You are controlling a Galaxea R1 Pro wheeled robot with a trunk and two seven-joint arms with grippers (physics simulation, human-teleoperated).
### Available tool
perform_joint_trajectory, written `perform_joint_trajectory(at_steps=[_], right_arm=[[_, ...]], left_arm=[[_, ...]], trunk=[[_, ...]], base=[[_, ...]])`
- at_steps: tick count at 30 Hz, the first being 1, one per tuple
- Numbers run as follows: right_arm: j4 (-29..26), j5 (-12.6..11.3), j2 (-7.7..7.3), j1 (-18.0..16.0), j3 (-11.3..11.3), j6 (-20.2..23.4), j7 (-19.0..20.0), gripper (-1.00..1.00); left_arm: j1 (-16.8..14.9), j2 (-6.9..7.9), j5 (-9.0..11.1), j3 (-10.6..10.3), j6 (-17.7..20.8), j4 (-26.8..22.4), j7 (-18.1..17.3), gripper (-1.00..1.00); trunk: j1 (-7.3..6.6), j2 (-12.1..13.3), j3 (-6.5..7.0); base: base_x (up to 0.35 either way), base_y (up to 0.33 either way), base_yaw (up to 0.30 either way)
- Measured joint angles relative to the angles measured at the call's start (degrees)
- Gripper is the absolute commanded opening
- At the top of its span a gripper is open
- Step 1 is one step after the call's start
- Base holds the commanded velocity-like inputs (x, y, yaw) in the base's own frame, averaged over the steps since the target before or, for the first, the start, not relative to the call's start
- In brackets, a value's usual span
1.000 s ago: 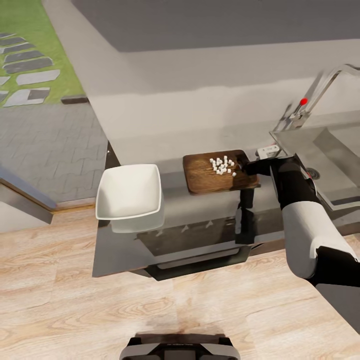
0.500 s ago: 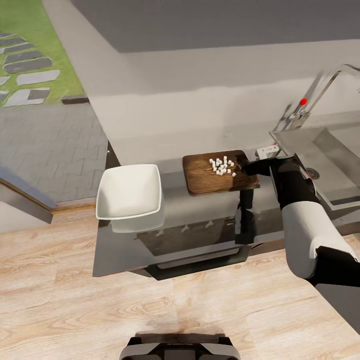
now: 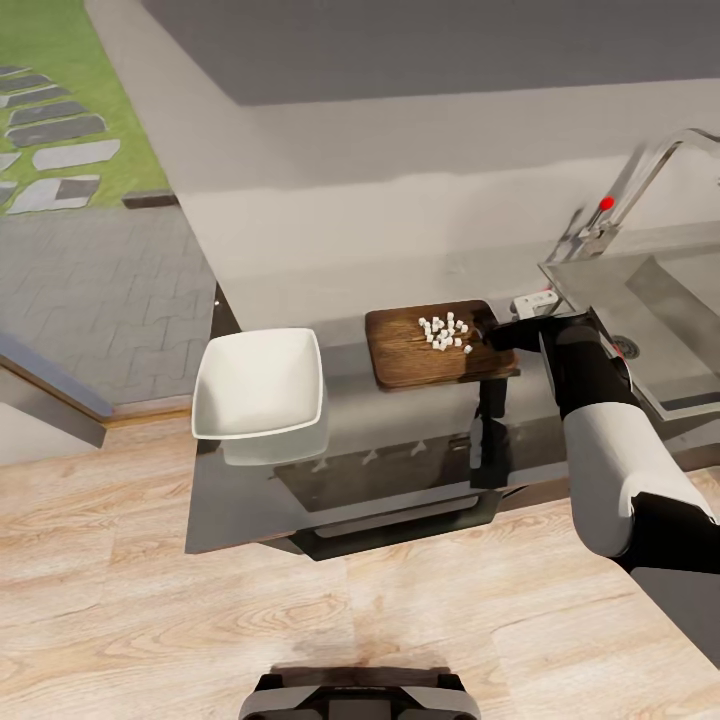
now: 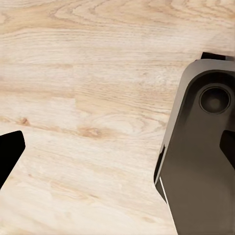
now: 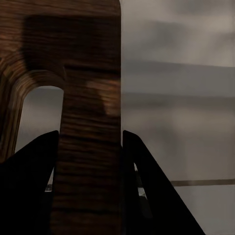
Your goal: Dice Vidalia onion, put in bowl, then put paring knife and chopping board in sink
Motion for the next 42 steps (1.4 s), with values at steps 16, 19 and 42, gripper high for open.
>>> perform_joint_trajectory(at_steps=[16, 19, 42], right_arm=[[0.0, -0.1, -0.05, 0.0, 0.0, 0.0, 0.1, -1.00], [0.0, -0.3, -0.07, 0.0, 0.0, 0.0, 0.0, -1.00], [-0.1, 0.4, 0.85, 0.0, -0.1, -0.2, 0.2, -1.00]], left_arm=[[0.0, 0.02, 0.0, 0.1, 0.0, 0.0, 0.0, 1.00], [0.0, 0.07, 0.0, 0.0, 0.0, -0.1, 0.0, 1.00], [0.0, 0.01, 0.0, 0.0, -0.1, -0.1, 0.0, 1.00]], trunk=[[0.00, 0.0, 0.00], [0.00, 0.0, 0.00], [0.00, 0.0, 0.00]], base=[[0.000, 0.000, 0.000], [0.000, 0.000, 0.000], [0.000, 0.000, 0.000]])
